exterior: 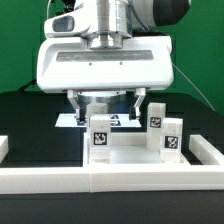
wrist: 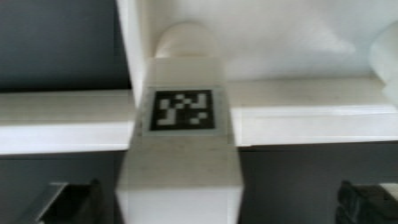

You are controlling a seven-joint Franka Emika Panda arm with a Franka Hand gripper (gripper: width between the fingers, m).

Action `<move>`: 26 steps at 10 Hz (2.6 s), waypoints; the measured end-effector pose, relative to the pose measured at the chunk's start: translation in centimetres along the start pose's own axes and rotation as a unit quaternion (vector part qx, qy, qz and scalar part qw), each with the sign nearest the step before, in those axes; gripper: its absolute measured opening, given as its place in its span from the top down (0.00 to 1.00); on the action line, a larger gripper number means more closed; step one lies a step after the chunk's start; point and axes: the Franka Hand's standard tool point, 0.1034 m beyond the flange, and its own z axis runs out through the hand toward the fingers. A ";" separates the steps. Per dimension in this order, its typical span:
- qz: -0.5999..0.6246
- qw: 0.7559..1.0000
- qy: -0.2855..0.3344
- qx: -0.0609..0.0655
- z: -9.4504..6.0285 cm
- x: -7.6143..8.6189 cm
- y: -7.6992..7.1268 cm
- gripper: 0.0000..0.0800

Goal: Assemble square table

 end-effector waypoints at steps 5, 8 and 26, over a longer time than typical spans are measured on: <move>-0.003 0.994 -0.109 0.027 0.3 0.3 0.5 0.19; -0.004 0.994 -0.110 0.021 0.3 0.2 1.4 0.19; 0.259 0.961 -0.093 -0.008 1.1 -0.3 1.4 0.64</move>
Offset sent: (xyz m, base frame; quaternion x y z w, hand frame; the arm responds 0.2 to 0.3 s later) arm 0.0083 -0.0196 -0.0051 -0.0099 -0.1257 -0.0258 0.9917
